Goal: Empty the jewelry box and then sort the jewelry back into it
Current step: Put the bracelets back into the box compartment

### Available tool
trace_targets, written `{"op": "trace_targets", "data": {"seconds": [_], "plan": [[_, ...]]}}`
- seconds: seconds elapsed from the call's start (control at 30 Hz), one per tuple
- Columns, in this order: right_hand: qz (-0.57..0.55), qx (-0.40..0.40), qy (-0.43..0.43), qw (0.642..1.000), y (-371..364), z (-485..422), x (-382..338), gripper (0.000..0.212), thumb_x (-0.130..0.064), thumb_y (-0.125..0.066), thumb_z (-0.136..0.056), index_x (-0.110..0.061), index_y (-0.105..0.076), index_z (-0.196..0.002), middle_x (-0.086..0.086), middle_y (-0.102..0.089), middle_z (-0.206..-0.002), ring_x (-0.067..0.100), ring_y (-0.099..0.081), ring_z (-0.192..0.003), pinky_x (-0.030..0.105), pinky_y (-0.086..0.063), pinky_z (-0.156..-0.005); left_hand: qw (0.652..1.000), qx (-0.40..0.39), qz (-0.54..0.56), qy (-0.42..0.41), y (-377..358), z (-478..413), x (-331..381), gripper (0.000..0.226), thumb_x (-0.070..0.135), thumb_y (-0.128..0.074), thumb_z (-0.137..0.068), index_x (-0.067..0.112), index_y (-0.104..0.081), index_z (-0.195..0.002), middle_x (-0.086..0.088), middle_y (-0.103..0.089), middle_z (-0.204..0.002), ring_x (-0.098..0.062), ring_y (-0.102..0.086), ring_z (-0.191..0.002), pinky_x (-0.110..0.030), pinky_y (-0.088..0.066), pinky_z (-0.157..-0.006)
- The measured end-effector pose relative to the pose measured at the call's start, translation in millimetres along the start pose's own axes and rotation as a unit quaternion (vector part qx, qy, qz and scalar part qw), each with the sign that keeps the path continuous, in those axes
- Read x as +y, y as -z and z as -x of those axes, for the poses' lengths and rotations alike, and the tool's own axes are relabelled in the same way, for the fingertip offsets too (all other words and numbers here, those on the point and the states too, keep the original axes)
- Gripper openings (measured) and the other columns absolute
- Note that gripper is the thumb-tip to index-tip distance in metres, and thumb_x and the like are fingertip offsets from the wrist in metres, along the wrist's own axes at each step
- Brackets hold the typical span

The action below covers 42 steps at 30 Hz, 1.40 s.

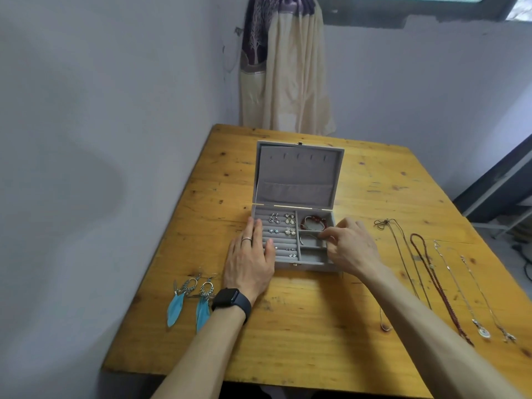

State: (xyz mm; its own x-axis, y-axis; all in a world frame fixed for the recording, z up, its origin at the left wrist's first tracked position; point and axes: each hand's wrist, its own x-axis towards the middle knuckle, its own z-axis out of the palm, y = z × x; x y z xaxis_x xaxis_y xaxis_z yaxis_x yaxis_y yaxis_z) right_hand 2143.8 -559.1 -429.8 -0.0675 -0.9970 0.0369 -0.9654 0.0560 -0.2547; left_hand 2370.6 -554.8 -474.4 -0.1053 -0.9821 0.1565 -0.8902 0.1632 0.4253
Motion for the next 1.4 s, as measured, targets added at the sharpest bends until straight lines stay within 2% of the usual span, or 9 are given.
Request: {"op": "trace_targets", "data": {"seconds": [0.17,0.3,0.5,0.63,0.83,0.93,1.07,1.2,1.4], "plan": [[-0.134,0.089,-0.039,0.986,9.6,17.6,21.6,0.02,-0.033,-0.061,-0.092,-0.03,-0.071,-0.108,-0.004,-0.059,-0.099,0.014,-0.054,-0.093,0.026,-0.041,-0.076,1.0,0.009,-0.003,-0.005,-0.8,0.4,-0.1,0.065,0.048,-0.016,-0.101,0.016,-0.025,-0.157,-0.004,-0.018,-0.165,-0.021,-0.03,-0.147,-0.038,-0.03,-0.119],[-0.099,0.056,-0.083,0.99,16.4,40.9,54.3,0.025,-0.04,-0.065,-0.088,-0.028,-0.071,-0.109,-0.008,-0.067,-0.097,0.012,-0.058,-0.092,0.028,-0.047,-0.074,1.0,0.014,-0.007,-0.004,-1.6,0.0,0.6,0.064,0.046,-0.02,-0.101,0.015,-0.029,-0.156,-0.006,-0.023,-0.164,-0.023,-0.036,-0.143,-0.039,-0.034,-0.116],[-0.058,-0.054,-0.067,0.995,11.1,64.7,64.7,0.03,-0.057,-0.063,-0.085,-0.04,-0.066,-0.109,-0.012,-0.059,-0.107,0.012,-0.048,-0.107,0.037,-0.048,-0.093,1.0,0.015,-0.007,-0.003,-2.3,0.1,0.1,0.06,0.045,-0.024,-0.104,0.016,-0.028,-0.156,-0.006,-0.021,-0.164,-0.024,-0.036,-0.144,-0.041,-0.035,-0.116],[-0.002,-0.014,-0.029,0.999,5.1,66.7,57.9,0.019,-0.045,-0.055,-0.096,-0.036,-0.063,-0.111,-0.009,-0.06,-0.11,0.012,-0.048,-0.104,0.032,-0.047,-0.091,1.0,0.015,-0.009,-0.001,-1.5,0.0,0.8,0.063,0.047,-0.021,-0.101,0.016,-0.029,-0.156,-0.006,-0.022,-0.164,-0.023,-0.034,-0.145,-0.04,-0.033,-0.117],[0.072,-0.028,-0.024,0.997,-2.8,60.3,58.2,0.03,-0.038,-0.036,-0.104,-0.02,-0.056,-0.117,0.0,-0.061,-0.114,0.017,-0.049,-0.101,0.035,-0.047,-0.09,1.0,0.015,-0.012,0.003,0.0,1.3,2.0,0.057,0.041,-0.03,-0.105,0.015,-0.028,-0.156,-0.006,-0.021,-0.164,-0.023,-0.033,-0.146,-0.038,-0.031,-0.117],[-0.013,-0.006,-0.038,0.999,1.2,53.4,58.2,0.022,-0.032,-0.042,-0.104,-0.018,-0.057,-0.112,0.002,-0.06,-0.107,0.017,-0.051,-0.097,0.03,-0.046,-0.084,1.0,0.018,-0.011,0.004,-1.0,1.4,0.6,0.058,0.043,-0.027,-0.105,0.015,-0.028,-0.156,-0.006,-0.021,-0.164,-0.023,-0.033,-0.146,-0.039,-0.032,-0.117],[-0.137,0.08,-0.024,0.987,20.8,31.7,41.5,0.015,-0.024,-0.049,-0.103,-0.015,-0.06,-0.105,-0.003,-0.057,-0.095,0.014,-0.054,-0.088,0.013,-0.035,-0.065,1.0,0.018,-0.011,0.004,-2.4,0.1,0.5,0.063,0.047,-0.02,-0.101,0.017,-0.03,-0.156,-0.005,-0.022,-0.164,-0.023,-0.036,-0.144,-0.041,-0.035,-0.116],[-0.165,0.111,0.027,0.98,32.3,1.7,16.0,0.013,-0.021,-0.054,-0.101,-0.013,-0.063,-0.103,-0.004,-0.059,-0.094,0.012,-0.054,-0.083,0.012,-0.035,-0.064,1.0,0.02,-0.011,0.005,-4.9,-0.6,-1.2,0.058,0.044,-0.026,-0.105,0.017,-0.029,-0.156,-0.005,-0.021,-0.164,-0.023,-0.034,-0.145,-0.041,-0.034,-0.117],[-0.176,0.08,0.048,0.98,19.2,-38.0,-8.9,0.012,-0.02,-0.06,-0.098,-0.012,-0.067,-0.103,0.0,-0.065,-0.096,0.014,-0.056,-0.086,0.023,-0.039,-0.076,1.0,0.024,-0.01,0.007,-5.8,-0.1,-1.4,0.057,0.044,-0.027,-0.105,0.018,-0.029,-0.155,-0.005,-0.022,-0.164,-0.022,-0.035,-0.144,-0.041,-0.035,-0.115]]}}
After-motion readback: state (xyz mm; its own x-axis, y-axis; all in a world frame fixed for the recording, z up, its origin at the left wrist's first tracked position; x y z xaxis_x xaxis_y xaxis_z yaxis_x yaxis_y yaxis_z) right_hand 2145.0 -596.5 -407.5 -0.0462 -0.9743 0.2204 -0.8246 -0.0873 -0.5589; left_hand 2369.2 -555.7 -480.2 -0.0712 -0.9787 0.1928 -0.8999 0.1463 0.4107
